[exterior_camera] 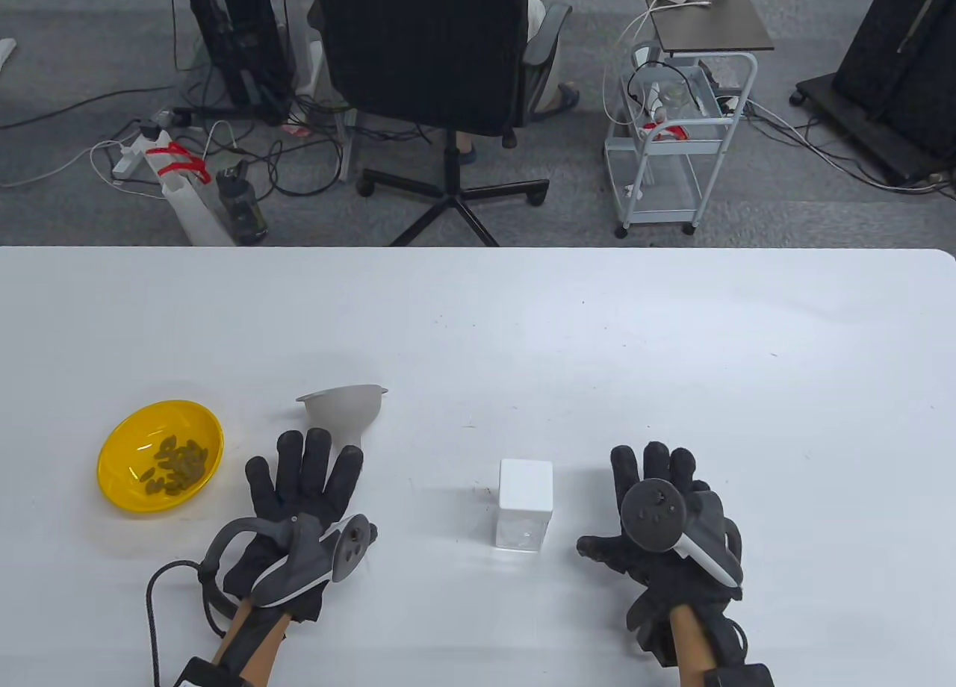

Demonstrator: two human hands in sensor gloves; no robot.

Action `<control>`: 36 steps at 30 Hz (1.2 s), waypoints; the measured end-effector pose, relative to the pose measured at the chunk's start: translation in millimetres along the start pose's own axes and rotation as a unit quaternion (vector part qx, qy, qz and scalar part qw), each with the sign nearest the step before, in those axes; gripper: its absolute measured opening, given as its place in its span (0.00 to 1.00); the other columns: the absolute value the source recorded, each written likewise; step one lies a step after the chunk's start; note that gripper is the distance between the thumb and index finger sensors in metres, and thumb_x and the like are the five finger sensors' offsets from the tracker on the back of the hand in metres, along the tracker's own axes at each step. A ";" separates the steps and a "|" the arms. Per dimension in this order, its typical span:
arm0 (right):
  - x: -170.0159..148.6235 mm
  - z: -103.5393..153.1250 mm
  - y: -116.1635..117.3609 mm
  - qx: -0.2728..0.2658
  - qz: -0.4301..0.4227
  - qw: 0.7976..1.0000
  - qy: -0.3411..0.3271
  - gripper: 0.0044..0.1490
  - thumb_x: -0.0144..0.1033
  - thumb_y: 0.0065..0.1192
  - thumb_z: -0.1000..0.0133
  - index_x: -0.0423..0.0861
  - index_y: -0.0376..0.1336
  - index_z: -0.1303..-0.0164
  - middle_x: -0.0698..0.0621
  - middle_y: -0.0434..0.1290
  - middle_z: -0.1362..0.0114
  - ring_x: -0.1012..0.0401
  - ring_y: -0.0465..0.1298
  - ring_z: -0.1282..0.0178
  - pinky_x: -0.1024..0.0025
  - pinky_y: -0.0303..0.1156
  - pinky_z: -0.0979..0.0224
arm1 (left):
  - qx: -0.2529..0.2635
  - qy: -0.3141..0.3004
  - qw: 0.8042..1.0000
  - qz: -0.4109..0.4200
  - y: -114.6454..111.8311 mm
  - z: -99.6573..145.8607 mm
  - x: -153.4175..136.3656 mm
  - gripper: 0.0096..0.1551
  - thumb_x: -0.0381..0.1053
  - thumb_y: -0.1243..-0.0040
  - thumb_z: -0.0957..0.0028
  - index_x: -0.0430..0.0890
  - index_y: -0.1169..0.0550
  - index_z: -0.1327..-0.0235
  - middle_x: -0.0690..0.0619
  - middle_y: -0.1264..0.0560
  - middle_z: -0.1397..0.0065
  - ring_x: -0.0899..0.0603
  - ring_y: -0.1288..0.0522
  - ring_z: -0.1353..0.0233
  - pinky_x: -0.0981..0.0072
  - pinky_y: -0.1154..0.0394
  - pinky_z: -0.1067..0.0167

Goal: Transfer raisins through funnel into coffee jar

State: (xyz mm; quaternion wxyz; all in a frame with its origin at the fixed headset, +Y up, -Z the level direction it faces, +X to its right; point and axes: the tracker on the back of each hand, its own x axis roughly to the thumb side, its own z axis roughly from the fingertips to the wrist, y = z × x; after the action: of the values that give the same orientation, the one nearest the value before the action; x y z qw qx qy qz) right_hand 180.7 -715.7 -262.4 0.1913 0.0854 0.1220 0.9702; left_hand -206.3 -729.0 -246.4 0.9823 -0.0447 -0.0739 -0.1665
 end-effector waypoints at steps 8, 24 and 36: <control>4.0 -32.5 7.6 0.084 -0.162 0.982 -0.053 0.78 0.58 0.72 0.45 0.40 0.20 0.19 0.23 0.24 0.17 0.25 0.28 0.21 0.28 0.35 0.21 | 0.001 0.002 1.000 -0.001 0.3 0.7 -0.7 0.59 0.79 0.58 0.42 0.53 0.68 0.14 0.39 0.66 0.07 0.27 0.66 0.12 0.22 0.62 0.26; 29.6 -41.2 34.6 0.051 -0.237 0.965 -0.100 0.60 0.48 0.74 0.43 0.42 0.39 0.16 0.27 0.41 0.14 0.27 0.41 0.18 0.31 0.43 0.21 | 0.038 -0.036 0.997 0.054 10.3 5.1 4.5 0.59 0.78 0.58 0.42 0.53 0.68 0.14 0.39 0.66 0.07 0.27 0.65 0.11 0.23 0.61 0.26; 38.7 -19.2 17.6 -0.034 -0.233 0.955 -0.178 0.59 0.51 0.77 0.45 0.48 0.41 0.18 0.35 0.52 0.15 0.30 0.53 0.19 0.31 0.55 0.22 | 0.111 -0.201 0.921 0.316 84.9 9.1 66.5 0.60 0.78 0.53 0.42 0.58 0.67 0.14 0.43 0.63 0.04 0.29 0.60 0.09 0.25 0.56 0.22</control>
State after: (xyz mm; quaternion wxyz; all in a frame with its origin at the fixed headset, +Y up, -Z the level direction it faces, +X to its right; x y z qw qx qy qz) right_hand 135.2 -720.3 -271.5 0.4336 0.2196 0.0695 0.8712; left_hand -117.1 -669.4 -232.2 0.9470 0.0111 -0.2694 0.1744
